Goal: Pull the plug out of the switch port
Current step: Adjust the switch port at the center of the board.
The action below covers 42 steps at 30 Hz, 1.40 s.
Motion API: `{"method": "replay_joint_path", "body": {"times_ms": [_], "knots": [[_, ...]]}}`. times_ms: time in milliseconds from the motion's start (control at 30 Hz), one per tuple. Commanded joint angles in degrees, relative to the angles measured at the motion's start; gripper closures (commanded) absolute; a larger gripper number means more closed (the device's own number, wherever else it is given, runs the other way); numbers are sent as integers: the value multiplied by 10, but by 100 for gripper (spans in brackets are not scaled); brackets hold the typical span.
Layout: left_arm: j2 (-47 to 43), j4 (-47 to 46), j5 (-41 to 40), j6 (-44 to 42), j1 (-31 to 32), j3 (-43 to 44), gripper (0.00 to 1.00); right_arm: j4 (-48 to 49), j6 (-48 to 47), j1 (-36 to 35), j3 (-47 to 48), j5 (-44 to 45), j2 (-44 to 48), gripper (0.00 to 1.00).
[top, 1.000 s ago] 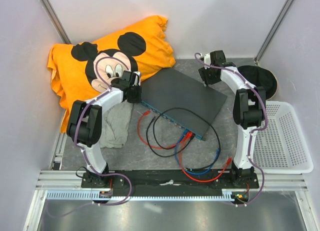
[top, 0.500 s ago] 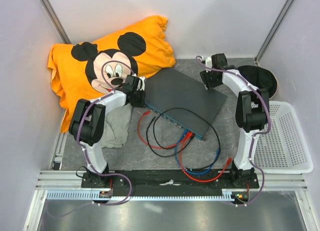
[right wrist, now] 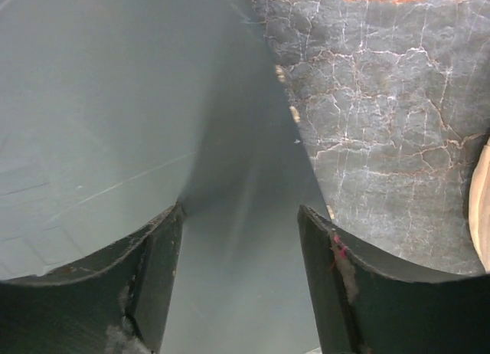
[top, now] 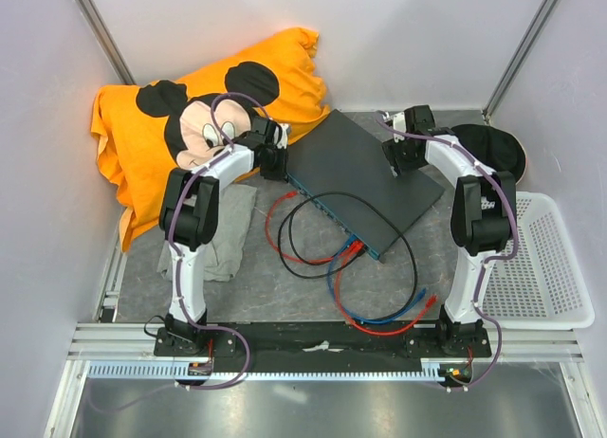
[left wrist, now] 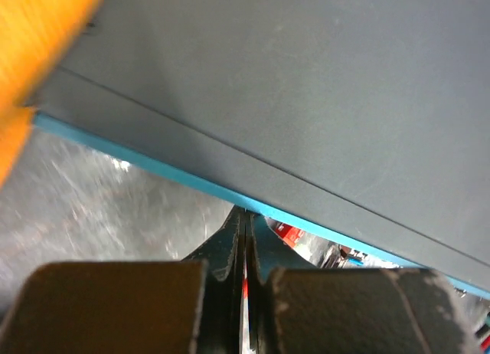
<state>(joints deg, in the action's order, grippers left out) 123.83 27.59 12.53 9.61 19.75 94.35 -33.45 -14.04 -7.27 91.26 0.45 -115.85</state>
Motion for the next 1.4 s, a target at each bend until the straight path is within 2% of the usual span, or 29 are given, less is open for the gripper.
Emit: {"method": "replay_joint_path", "body": {"times_ms": [0, 133, 167, 300, 367, 433, 567, 600, 800, 967, 1100, 1267, 1367], "knots": [[-65, -117, 27, 8, 5, -1, 98, -16, 2, 1, 17, 27, 37, 27], [-174, -76, 66, 29, 4, -89, 86, -18, 9, 2, 28, 1, 84, 25], [-197, -76, 71, 31, 4, -134, 76, -19, 12, 1, 27, -3, 94, 25], [-300, -74, 61, 49, 4, -217, 57, -25, 42, 1, 9, -53, 142, 24], [-349, -81, 87, 32, 4, -245, 51, -31, 54, 1, -16, -74, 171, 23], [-376, -91, 144, 19, 5, -268, 49, -35, 65, 0, -52, -107, 199, 24], [-442, -120, 246, -60, 15, -300, 47, -40, 98, -4, -117, -155, 240, 24], [-446, -116, 279, -75, 20, -301, 47, -39, 103, -4, -129, -159, 247, 24], [-427, -115, 307, -123, 78, -293, 46, -43, 108, -7, -199, -174, 291, 25], [-420, -192, 312, -112, 157, -329, 45, -49, 97, -8, -213, -180, 291, 28], [-356, -221, 287, -43, 166, -323, 44, -52, 86, -8, -213, -183, 288, 30], [-289, -228, 224, -51, 171, -287, 38, -49, 111, -8, -224, -196, 290, 34], [-293, -212, 217, -76, 179, -264, 37, -36, 132, -9, -237, -216, 306, 35]]}}
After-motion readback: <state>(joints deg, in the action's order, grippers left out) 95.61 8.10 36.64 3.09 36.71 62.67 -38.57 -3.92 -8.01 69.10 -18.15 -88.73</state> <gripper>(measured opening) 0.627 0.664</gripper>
